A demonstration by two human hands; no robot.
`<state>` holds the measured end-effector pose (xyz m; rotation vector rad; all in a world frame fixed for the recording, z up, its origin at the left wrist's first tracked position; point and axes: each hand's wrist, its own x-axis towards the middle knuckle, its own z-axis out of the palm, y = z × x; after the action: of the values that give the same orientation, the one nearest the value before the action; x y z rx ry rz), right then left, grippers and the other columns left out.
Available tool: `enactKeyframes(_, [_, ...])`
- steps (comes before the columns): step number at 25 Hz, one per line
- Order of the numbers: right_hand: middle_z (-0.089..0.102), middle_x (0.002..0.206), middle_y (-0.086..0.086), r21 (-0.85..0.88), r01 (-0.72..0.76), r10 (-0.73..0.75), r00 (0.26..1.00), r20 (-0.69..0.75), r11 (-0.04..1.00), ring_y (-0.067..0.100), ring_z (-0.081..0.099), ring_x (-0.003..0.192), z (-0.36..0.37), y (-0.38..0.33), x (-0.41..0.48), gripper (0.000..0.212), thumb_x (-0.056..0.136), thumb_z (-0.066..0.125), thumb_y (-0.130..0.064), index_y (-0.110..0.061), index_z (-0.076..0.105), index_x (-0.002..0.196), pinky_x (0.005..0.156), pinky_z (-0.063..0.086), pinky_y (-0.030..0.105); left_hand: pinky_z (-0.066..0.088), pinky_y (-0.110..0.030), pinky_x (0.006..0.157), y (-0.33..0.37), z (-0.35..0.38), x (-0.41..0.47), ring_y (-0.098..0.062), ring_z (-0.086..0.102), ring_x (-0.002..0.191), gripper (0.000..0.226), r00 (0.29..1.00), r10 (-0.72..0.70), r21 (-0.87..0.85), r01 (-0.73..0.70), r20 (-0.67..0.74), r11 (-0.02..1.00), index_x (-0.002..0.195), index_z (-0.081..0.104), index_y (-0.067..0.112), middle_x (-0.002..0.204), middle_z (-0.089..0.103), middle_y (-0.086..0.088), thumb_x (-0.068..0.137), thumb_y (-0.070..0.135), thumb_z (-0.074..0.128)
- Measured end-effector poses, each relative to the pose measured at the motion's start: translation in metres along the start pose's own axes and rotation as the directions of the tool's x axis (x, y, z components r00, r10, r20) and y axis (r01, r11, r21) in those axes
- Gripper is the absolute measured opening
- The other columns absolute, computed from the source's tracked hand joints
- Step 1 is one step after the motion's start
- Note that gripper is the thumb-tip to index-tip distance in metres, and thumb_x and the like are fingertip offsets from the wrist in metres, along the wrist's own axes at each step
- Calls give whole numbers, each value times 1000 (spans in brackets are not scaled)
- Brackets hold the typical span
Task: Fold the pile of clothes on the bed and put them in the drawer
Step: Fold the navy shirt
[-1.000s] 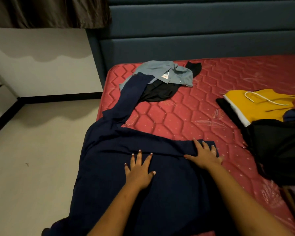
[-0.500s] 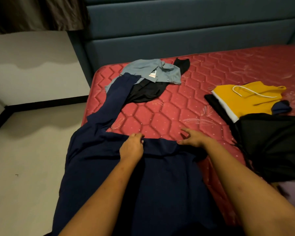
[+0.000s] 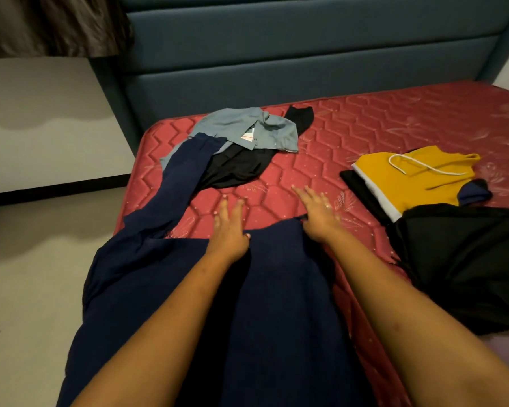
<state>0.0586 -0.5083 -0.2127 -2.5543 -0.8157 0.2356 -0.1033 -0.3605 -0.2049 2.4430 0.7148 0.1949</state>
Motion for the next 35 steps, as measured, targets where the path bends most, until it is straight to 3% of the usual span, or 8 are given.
enactKeyframes(6, [57, 132, 10, 318, -364, 341, 931, 129, 875, 29, 55, 119, 67, 51, -112, 80, 68, 60, -60, -19, 48, 136, 100, 44, 42, -2, -59, 113, 20, 93, -142, -20, -13, 148, 72, 978, 17, 171, -53, 208, 984, 151, 5, 40, 161, -12, 6, 93, 47, 47])
enactKeyframes(11, [69, 107, 5, 710, -511, 136, 846, 516, 485, 19, 66, 97, 53, 36, -181, 70, 56, 93, -19, -9, 58, 115, 83, 55, 29, 22, -65, 106, 21, 111, -212, -30, 20, 146, 90, 942, -76, 308, -30, 327, 951, 147, 31, 32, 158, 23, -1, 67, 73, 21])
enactKeyframes(13, [70, 108, 5, 683, -464, -11, 823, 568, 563, 18, 66, 97, 50, 37, -194, 80, 49, 95, -15, -6, 58, 120, 83, 54, 27, -2, -61, 113, 25, 112, -221, -24, -11, 148, 99, 930, -75, 260, -23, 361, 965, 152, 7, 37, 162, -6, 4, 61, 78, 8])
enactKeyframes(19, [62, 117, 18, 592, -391, 475, 880, 16, 704, 31, 60, 100, 26, 98, -206, 68, 67, 84, -7, -7, 50, 125, 89, 49, 40, -10, -63, 110, 56, 101, -240, -25, -23, 145, 121, 872, -82, 207, -23, 482, 978, 146, -7, 52, 160, -17, 10, 34, 96, 6])
enactKeyframes(23, [73, 103, 11, 569, -639, 279, 755, 593, 518, 28, 69, 96, 11, 93, -242, 44, 70, 85, -24, -7, 70, 107, 83, 56, 39, -12, -64, 109, 51, 108, -251, -27, -26, 144, 90, 864, -83, 342, -107, 497, 934, 146, -10, 51, 158, -23, 9, 73, 85, 28])
enactKeyframes(27, [67, 110, 3, 161, -567, 147, 458, 877, 808, 18, 63, 99, 13, 80, -250, 53, 78, 77, -26, -8, 60, 126, 91, 50, 30, -12, -59, 111, 49, 109, -260, -22, -23, 145, 107, 882, -44, 325, -126, 469, 937, 148, -5, 50, 159, -19, 12, 52, 97, 2])
enactKeyframes(31, [63, 98, 5, 301, -653, 276, 629, 727, 695, 23, 57, 94, 12, 88, -245, 24, 85, 65, -2, -10, 62, 108, 80, 46, 34, -12, -54, 114, 32, 96, -272, -11, -18, 145, 120, 887, 20, 269, -161, 461, 949, 146, 4, 54, 159, -11, 19, 37, 101, -9])
enactKeyframes(35, [58, 94, 11, 399, -659, 385, 721, 575, 638, 17, 49, 68, -10, 98, -251, 24, 91, 56, 3, 1, 59, 115, 60, 42, 30, -6, -56, 114, 13, 77, -285, -11, -16, 145, 84, 889, -53, 411, -157, 455, 898, 140, -12, 57, 158, -13, 18, 77, 76, 40])
